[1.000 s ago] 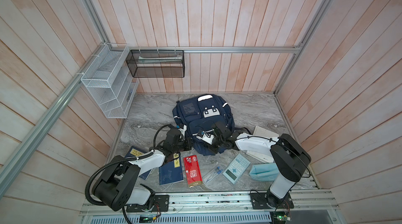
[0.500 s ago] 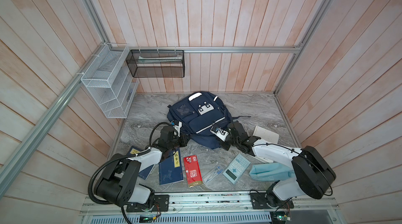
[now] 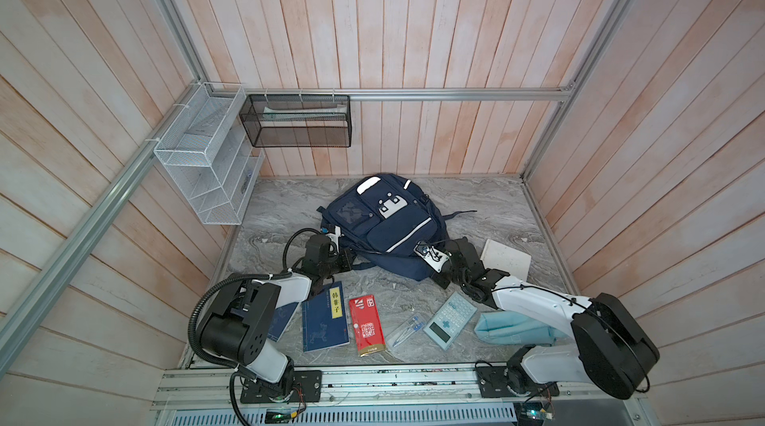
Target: Pack the student bag
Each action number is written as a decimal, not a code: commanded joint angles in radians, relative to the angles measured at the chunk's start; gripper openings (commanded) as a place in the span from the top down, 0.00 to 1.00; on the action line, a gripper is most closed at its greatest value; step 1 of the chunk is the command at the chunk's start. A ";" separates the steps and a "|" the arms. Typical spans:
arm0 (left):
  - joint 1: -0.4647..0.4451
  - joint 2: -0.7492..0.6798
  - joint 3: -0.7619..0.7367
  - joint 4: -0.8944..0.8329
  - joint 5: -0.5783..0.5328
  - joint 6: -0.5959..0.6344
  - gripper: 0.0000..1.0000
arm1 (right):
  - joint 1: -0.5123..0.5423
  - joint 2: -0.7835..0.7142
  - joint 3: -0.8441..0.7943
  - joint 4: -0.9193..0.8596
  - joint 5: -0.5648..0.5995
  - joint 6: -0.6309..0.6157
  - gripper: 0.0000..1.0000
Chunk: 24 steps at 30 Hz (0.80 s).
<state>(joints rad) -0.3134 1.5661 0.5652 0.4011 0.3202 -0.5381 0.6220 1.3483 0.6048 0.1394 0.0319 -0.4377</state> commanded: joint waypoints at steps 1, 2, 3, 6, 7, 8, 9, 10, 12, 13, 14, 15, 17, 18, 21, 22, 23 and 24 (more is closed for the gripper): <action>0.031 -0.059 0.008 0.007 -0.080 0.016 0.93 | -0.019 -0.060 -0.039 0.049 0.116 0.038 0.98; 0.034 -0.068 0.011 -0.007 -0.087 0.020 0.90 | -0.019 -0.073 -0.043 0.055 0.120 0.050 0.97; 0.037 -0.075 0.015 -0.020 -0.088 0.021 0.84 | -0.019 -0.085 -0.044 0.054 0.113 0.057 0.96; 0.042 -0.104 0.020 -0.052 -0.088 0.023 0.65 | -0.016 -0.115 -0.044 0.034 0.058 0.080 0.82; 0.045 -0.122 0.013 -0.059 -0.088 0.021 0.59 | -0.016 -0.124 -0.038 0.023 0.034 0.097 0.72; 0.044 -0.142 0.010 -0.072 -0.091 0.020 0.53 | -0.008 -0.136 -0.026 -0.005 0.026 0.110 0.64; 0.043 -0.162 0.008 -0.092 -0.091 0.017 0.50 | 0.001 -0.148 -0.019 -0.022 0.037 0.131 0.56; 0.046 -0.189 0.008 -0.123 -0.084 0.011 0.46 | 0.009 -0.160 -0.017 -0.036 0.053 0.158 0.49; 0.046 -0.247 0.005 -0.197 -0.073 -0.001 0.32 | 0.022 -0.187 -0.016 -0.052 0.101 0.244 0.30; 0.046 -0.275 0.009 -0.260 -0.071 -0.009 0.22 | 0.025 -0.196 -0.007 -0.065 0.131 0.315 0.23; 0.047 -0.294 0.024 -0.341 -0.054 -0.006 0.14 | 0.023 -0.200 0.004 -0.078 0.141 0.423 0.08; 0.051 -0.314 0.043 -0.425 -0.048 -0.001 0.10 | 0.020 -0.200 0.012 -0.091 0.123 0.514 0.02; 0.061 -0.393 0.038 -0.572 -0.058 -0.021 0.00 | 0.002 -0.193 0.012 -0.094 -0.041 0.607 0.02; 0.067 -0.433 0.027 -0.624 -0.059 -0.032 0.00 | -0.011 -0.183 0.005 -0.078 -0.129 0.621 0.02; 0.080 -0.538 0.010 -0.816 -0.096 -0.086 0.00 | -0.038 -0.105 0.003 0.024 -0.382 0.806 0.02; 0.080 -0.570 -0.003 -0.859 -0.106 -0.114 0.00 | -0.013 -0.067 0.023 0.039 -0.412 0.859 0.02; 0.080 -0.601 -0.016 -0.892 -0.123 -0.147 0.00 | 0.038 -0.029 0.052 0.036 -0.383 0.883 0.02; 0.079 -0.626 -0.028 -0.917 -0.135 -0.166 0.00 | 0.094 0.000 0.079 0.023 -0.325 0.886 0.02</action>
<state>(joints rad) -0.2371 0.9905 0.5728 -0.2993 0.2325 -0.6250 0.6270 1.2881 0.6235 0.1349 -0.1947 0.2779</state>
